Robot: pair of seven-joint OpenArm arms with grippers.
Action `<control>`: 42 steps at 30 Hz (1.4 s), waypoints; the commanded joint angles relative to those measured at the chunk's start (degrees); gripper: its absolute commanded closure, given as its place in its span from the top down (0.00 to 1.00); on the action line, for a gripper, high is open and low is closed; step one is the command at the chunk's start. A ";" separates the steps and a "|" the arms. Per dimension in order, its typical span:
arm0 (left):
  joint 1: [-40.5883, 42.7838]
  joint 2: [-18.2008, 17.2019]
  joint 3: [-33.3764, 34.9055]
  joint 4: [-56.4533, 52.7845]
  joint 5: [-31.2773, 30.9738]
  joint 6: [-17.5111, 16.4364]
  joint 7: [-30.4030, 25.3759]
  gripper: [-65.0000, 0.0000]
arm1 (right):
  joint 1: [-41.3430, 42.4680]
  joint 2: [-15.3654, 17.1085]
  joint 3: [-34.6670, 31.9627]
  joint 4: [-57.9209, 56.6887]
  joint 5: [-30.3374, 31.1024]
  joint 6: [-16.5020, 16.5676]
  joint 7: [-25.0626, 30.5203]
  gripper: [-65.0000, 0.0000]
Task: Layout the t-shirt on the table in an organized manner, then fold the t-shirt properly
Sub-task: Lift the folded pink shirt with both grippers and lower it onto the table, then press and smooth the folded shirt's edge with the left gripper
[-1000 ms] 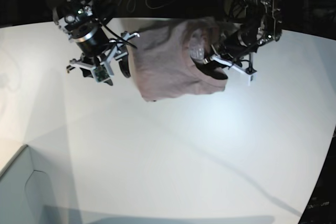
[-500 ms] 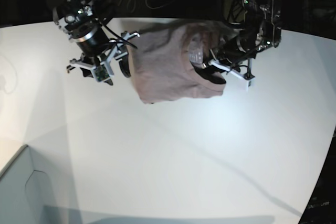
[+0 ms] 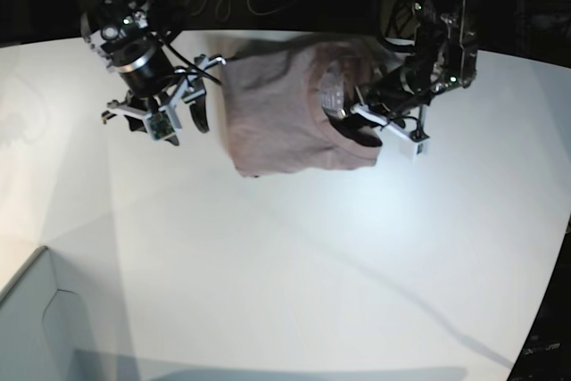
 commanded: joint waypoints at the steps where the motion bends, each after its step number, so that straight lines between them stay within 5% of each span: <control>1: -0.19 -0.48 1.08 0.17 1.50 1.30 0.82 0.00 | 0.43 -0.02 -0.17 1.01 0.93 0.18 1.38 0.44; 16: -6.96 -0.57 3.01 -6.78 1.59 1.30 0.82 0.00 | 0.60 -0.11 5.54 0.92 1.02 0.18 1.38 0.44; 20: -9.51 -0.57 5.03 -7.13 6.42 1.30 0.91 0.00 | 0.60 -0.28 7.39 0.83 1.02 0.18 1.38 0.44; 27: -17.95 -0.48 19.36 -7.30 18.20 1.30 0.82 0.00 | 0.60 -0.46 11.61 0.83 1.02 0.18 1.38 0.44; 33: -28.23 0.05 32.46 -13.28 20.49 1.21 0.73 0.00 | 0.60 -2.04 17.06 0.83 1.02 0.18 1.38 0.44; 42: -38.25 4.62 57.16 -23.30 20.84 1.21 -14.48 0.00 | -0.10 -3.36 24.00 0.83 1.02 0.18 1.38 0.44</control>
